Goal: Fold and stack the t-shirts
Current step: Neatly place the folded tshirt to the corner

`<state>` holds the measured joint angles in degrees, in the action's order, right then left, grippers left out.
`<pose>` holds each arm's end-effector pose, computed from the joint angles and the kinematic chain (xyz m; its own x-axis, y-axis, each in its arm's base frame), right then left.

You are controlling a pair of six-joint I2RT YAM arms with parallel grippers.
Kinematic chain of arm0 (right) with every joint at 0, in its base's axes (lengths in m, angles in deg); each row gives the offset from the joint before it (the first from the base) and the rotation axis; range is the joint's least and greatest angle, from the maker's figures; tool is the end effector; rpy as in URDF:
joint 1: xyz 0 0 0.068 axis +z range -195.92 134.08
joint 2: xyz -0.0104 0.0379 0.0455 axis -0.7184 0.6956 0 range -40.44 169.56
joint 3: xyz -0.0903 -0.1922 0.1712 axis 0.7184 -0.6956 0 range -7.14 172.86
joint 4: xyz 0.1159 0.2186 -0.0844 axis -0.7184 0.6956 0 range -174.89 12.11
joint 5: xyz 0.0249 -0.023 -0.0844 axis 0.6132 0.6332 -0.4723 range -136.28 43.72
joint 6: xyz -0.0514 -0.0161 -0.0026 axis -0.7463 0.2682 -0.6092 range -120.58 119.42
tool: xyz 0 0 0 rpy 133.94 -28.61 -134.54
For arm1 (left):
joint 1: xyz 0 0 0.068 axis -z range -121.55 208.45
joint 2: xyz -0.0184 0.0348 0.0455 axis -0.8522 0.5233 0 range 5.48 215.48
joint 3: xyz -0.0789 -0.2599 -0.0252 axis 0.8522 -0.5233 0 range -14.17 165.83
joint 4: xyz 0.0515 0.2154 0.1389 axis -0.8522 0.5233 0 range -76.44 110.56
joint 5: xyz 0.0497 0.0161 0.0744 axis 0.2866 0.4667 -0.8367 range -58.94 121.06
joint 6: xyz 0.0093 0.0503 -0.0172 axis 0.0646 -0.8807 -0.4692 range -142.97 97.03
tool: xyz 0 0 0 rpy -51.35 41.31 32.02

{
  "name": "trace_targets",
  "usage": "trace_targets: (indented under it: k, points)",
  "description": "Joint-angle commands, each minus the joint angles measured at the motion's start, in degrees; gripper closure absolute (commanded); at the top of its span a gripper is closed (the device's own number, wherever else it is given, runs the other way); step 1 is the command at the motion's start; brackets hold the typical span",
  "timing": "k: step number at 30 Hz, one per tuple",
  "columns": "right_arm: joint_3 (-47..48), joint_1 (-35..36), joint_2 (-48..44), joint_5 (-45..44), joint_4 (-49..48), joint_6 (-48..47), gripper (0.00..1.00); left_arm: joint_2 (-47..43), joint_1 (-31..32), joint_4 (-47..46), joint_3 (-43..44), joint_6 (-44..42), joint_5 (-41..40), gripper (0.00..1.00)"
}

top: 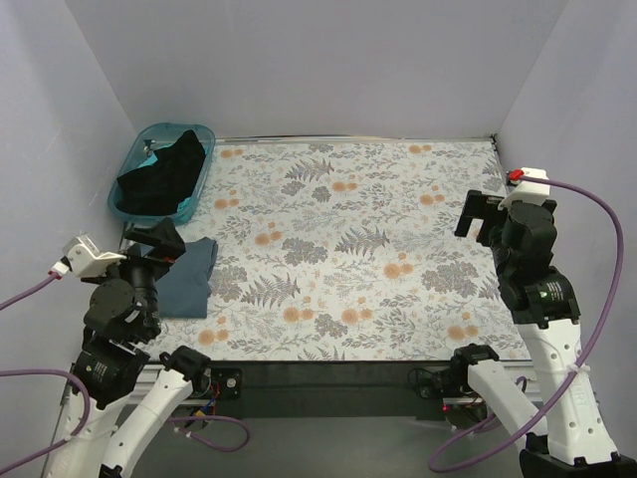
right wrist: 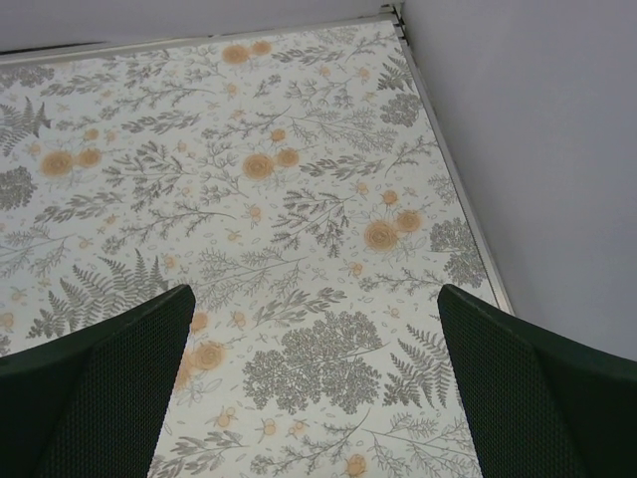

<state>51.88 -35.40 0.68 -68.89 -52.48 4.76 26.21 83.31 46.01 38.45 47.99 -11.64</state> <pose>0.1395 0.0119 0.3927 -0.2268 0.0455 -0.9729 0.2194 0.9756 -0.0056 0.0552 0.0011 0.3863 0.2865 -0.8985 -0.3325 -0.1083 0.3145 -0.9431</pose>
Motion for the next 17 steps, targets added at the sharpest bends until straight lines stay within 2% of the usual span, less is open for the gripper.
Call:
trace_targets:
  k: [1,6,17]
  points:
    - [-0.75,0.20,-1.39,0.37,-6.12,-0.25,0.02,-0.51,-0.08,-0.98,-2.77,0.23,-2.74,0.02]
    - [-2.07,0.11,-2.80,1.43,-10.42,-0.95,0.02,-0.61,-0.08,-3.70,-4.89,-0.11,-3.62,0.02]
    - [-2.07,0.20,-1.75,5.29,-12.89,-2.53,0.02,3.61,-0.08,-8.09,-6.04,-0.91,-3.54,0.02]
